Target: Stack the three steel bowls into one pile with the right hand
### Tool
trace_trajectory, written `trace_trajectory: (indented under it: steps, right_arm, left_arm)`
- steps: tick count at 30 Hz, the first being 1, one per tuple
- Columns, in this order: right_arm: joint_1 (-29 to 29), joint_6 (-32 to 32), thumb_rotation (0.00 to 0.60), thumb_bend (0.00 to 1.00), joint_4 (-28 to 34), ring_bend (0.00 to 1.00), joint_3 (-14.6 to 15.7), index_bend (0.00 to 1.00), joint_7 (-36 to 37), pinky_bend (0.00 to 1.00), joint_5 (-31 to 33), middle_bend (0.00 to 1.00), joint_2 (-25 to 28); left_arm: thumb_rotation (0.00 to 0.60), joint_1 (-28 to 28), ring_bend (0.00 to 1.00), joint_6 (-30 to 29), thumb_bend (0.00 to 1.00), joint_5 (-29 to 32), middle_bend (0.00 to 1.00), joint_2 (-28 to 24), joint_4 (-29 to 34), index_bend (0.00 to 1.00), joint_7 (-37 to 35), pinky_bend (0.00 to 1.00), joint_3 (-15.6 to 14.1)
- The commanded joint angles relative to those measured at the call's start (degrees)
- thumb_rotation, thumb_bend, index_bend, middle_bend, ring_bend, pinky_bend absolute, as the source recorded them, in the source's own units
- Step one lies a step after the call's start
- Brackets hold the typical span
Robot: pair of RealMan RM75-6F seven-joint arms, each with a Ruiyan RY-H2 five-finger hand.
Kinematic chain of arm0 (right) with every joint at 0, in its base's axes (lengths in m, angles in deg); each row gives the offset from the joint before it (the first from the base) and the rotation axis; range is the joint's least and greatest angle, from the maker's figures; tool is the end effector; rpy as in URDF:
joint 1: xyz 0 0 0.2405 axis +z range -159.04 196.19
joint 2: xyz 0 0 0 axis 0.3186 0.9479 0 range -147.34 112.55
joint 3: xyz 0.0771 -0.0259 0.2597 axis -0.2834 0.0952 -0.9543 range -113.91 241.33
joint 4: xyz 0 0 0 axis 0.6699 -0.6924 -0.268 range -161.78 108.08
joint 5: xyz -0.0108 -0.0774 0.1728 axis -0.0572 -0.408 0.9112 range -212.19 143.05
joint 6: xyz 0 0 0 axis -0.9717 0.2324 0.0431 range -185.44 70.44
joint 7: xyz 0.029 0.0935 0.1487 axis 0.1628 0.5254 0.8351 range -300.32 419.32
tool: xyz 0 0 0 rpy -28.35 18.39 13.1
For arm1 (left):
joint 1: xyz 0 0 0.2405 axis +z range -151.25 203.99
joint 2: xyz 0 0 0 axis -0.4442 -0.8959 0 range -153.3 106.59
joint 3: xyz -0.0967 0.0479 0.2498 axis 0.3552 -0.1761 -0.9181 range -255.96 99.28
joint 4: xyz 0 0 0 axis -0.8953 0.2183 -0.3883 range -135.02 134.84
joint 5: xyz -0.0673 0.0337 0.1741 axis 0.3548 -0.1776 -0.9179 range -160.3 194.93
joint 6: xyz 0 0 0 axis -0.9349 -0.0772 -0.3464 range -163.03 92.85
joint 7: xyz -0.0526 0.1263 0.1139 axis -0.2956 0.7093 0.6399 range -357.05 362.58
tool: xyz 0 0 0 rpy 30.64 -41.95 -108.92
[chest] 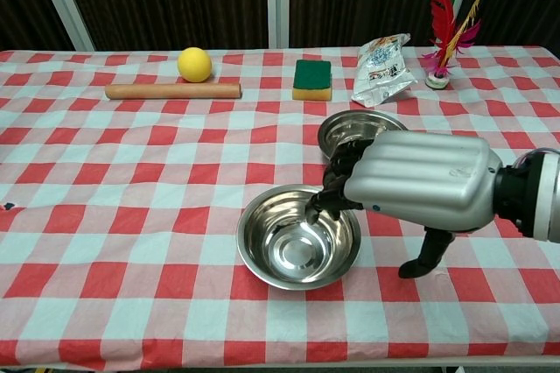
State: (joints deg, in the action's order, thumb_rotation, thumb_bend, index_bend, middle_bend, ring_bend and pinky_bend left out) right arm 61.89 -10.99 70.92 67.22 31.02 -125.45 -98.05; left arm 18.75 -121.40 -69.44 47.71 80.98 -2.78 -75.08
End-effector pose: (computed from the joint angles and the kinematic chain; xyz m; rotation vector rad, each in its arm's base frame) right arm -0.1256 -0.2696 -0.0347 2.5273 -0.3823 0.7798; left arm -0.3288 0.2339 0.1654 -1.3874 -0.8643 -0.9835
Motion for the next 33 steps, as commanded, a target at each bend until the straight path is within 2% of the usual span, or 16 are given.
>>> trace_trajectory:
  steps: [1, 20, 28, 33]
  right_arm:
    - [0.89, -1.09, 0.600, 0.03, -1.70, 0.18, -0.19, 0.25, 1.22, 0.14, -0.36, 0.33, -1.38]
    - [3.41, -3.03, 0.600, 0.10, -9.63, 0.26, -1.33, 0.38, 5.38, 0.22, -0.30, 0.38, -7.86]
    - [3.59, -2.12, 0.600, 0.18, -12.35, 0.33, -1.22, 0.50, 6.32, 0.28, -0.97, 0.45, -10.28]
    - [3.22, -0.39, 0.600, 0.23, -13.63, 0.41, -1.19, 0.61, 6.71, 0.36, -1.74, 0.52, -11.45]
  left_arm:
    - [0.600, 0.02, 0.18, 0.07, 0.09, 0.15, 0.23, 0.15, -0.31, 0.19, 0.14, 0.24, 0.06]
    - [0.600, -0.16, 0.18, 0.98, 0.09, 0.86, 0.23, 0.45, -2.54, 0.19, -0.45, 0.24, 0.31]
    - [0.600, -0.02, 0.18, 0.96, 0.09, 1.13, 0.23, 0.72, -3.54, 0.19, -1.46, 0.24, 0.43]
    - [0.600, -0.03, 0.18, 1.01, 0.09, 1.06, 0.23, 0.73, -3.79, 0.19, -2.09, 0.24, 0.44]
